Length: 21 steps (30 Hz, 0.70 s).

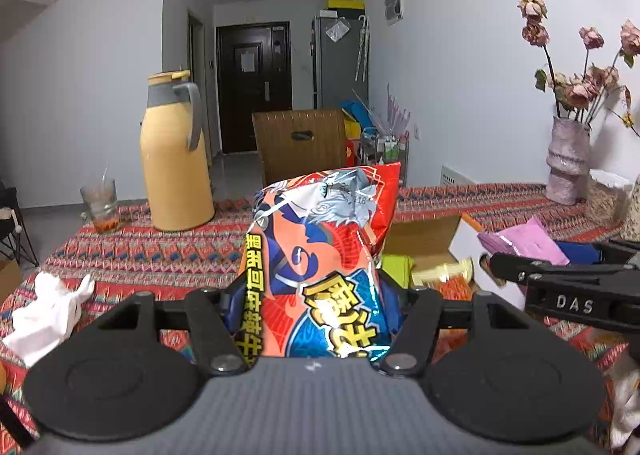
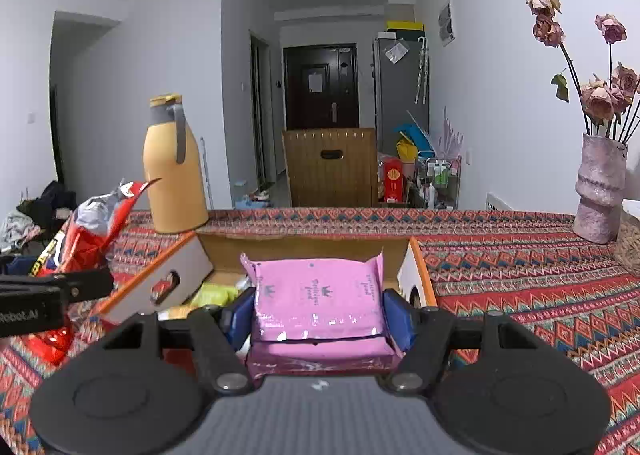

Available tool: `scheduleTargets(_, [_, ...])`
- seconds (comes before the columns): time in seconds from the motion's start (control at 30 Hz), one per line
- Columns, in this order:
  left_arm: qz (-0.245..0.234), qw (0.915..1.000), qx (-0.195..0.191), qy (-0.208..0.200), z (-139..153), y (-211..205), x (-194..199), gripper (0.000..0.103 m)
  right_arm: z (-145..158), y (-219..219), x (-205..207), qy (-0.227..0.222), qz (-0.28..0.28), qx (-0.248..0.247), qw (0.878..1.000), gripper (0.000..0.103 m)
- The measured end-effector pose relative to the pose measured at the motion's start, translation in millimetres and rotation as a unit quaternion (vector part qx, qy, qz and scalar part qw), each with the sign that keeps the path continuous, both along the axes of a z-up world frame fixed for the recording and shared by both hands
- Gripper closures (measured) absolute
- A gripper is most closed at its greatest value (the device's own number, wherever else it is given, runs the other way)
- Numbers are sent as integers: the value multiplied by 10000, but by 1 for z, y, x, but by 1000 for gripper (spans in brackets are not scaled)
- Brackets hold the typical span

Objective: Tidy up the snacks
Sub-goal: 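Carry both snacks over the box and open both tools to drop them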

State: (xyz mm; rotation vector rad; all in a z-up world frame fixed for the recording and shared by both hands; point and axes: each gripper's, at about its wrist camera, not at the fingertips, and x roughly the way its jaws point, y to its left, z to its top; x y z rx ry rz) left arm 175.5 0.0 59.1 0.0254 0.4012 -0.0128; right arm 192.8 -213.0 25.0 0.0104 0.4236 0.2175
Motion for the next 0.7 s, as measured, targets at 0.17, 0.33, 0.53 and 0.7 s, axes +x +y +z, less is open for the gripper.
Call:
scheduleTargets(0.17, [98,9998,-103,-134,9,-3,26,40,5,3,22,-71,-58,54,9999,37])
scheduleTargets(0.33, [271,9994,-120,-195,10,-4,54,40,3,3,47,-86,-192,183,9996,37])
scheduleTargets(0.53, [534,9983,-173,-175,-9,7,75,40,-15,-3,68,-46,-366,270,9990,37])
scheduleTargets(0.7, [603,9979,-213,-84,-23,15,83,40,-28,2,70,26,-234,183,9996,37])
